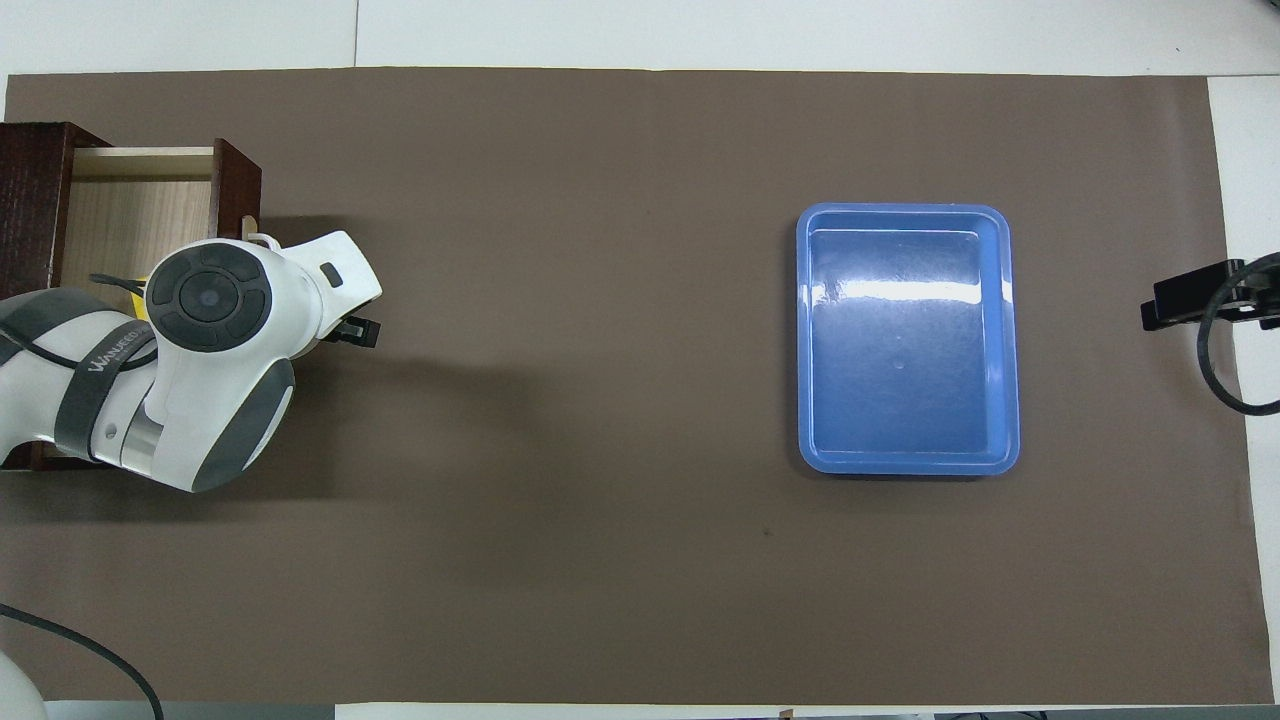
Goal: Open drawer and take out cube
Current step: 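Pull the drawer open toward the robot with the left gripper, then reach into the open drawer and grasp the yellow cube with the left gripper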
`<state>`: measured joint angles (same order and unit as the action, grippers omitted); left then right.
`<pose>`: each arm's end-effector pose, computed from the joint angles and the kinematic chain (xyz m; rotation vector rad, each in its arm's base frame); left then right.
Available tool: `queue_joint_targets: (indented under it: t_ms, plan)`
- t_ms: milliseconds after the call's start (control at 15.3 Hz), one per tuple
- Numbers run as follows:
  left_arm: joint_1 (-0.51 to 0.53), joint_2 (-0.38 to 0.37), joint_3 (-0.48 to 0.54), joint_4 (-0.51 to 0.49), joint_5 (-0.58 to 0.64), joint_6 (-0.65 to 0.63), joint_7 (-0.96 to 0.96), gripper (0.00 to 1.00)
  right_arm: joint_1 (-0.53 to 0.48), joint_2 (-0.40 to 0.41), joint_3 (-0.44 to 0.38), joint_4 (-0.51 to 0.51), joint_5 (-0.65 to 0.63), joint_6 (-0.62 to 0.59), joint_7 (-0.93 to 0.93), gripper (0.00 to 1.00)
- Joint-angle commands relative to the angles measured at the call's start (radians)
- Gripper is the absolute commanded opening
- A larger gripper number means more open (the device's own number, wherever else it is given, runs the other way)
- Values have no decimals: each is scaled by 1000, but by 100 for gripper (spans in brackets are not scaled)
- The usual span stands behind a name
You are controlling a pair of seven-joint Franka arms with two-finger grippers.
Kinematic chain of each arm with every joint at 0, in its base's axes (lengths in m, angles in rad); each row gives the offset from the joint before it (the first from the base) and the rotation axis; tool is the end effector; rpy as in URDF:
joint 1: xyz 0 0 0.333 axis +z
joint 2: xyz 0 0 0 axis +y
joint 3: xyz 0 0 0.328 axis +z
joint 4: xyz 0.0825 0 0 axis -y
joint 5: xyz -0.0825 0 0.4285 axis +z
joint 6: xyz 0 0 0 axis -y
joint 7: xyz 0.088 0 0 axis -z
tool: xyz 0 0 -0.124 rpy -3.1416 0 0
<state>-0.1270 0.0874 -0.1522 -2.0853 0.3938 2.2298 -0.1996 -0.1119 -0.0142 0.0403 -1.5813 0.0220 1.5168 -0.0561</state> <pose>0.5889 -0.1504 0.3623 -2.8192 0.4441 -0.1858 0.5864 -0.0391 0.6180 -3.1160 0.0232 0.0761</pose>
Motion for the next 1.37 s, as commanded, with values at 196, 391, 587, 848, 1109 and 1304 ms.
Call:
queue_joint_targets:
  t_ms: [196, 391, 587, 848, 1109, 1304]
  plan:
    - [-33, 66, 8, 218, -107, -200, -26, 100, -12, -6, 1, -5, 16, -3, 10, 100]
    - [10, 143, 22, 482, -205, -392, -24, 100, -12, -6, 1, -3, 16, -1, 7, 100]
    - [160, 140, 20, 518, -260, -403, -11, 100, -12, -6, 1, -3, 15, -1, 6, 100]
    - [264, 109, 20, 434, -313, -339, -1, 100, -12, -6, 0, -3, 13, -1, -2, 100]
    - [279, 43, 20, 259, -313, -205, -53, 100, -11, -6, 0, -3, 7, -1, 1, 100]
    - [279, 23, 22, 199, -313, -162, -67, 100, -11, -6, 0, -3, 4, -1, 6, 100]
